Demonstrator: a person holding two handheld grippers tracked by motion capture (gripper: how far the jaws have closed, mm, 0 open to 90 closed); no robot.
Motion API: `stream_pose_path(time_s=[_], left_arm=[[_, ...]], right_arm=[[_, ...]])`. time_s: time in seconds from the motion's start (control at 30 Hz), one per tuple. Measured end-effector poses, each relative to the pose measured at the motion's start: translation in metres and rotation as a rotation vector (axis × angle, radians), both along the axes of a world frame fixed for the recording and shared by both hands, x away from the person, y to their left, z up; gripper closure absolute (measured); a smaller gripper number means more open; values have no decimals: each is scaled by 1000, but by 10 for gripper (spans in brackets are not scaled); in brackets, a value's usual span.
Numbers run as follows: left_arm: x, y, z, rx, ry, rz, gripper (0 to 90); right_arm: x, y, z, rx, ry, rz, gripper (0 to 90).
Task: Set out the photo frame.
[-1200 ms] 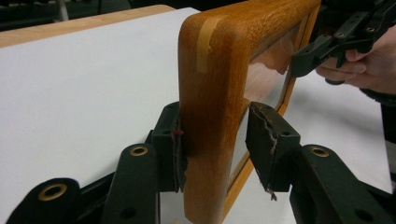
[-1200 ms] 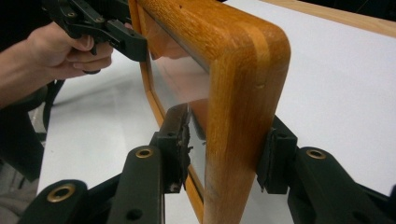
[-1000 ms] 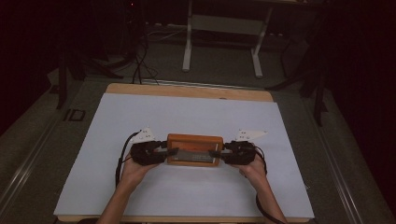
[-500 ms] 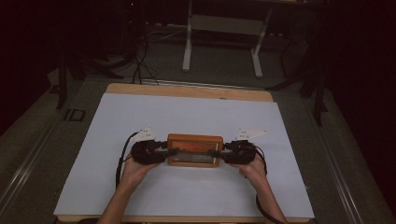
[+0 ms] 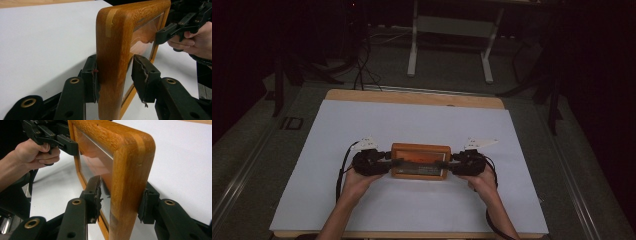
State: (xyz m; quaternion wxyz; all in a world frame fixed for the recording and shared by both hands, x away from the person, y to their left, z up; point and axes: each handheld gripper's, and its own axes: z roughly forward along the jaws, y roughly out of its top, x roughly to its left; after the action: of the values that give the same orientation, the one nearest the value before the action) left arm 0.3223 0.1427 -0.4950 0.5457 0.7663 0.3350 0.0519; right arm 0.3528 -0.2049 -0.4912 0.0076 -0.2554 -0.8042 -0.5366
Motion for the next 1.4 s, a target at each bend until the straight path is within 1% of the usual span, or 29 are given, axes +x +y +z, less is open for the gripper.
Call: stream_pose_path(time_s=[0.4,0.47,0.6,1.03,1.23,1.4], left_arm=[[2,0,-3,-3,29,2,583],[3,0,-4,-11,40,3,583],[4,0,-5,-13,56,4,582],[8,0,-11,-24,86,16,579],[10,0,-13,-24,89,21,577],[12,-1,-16,-21,91,29,574]], right_arm=[[1,0,-3,0,32,-2,592],[2,0,-3,-1,39,-3,592],[3,-1,-4,-4,50,-5,592],[6,0,-10,-8,89,-15,591],[8,1,-12,-8,103,-26,588],[9,1,-15,-10,105,-30,586]])
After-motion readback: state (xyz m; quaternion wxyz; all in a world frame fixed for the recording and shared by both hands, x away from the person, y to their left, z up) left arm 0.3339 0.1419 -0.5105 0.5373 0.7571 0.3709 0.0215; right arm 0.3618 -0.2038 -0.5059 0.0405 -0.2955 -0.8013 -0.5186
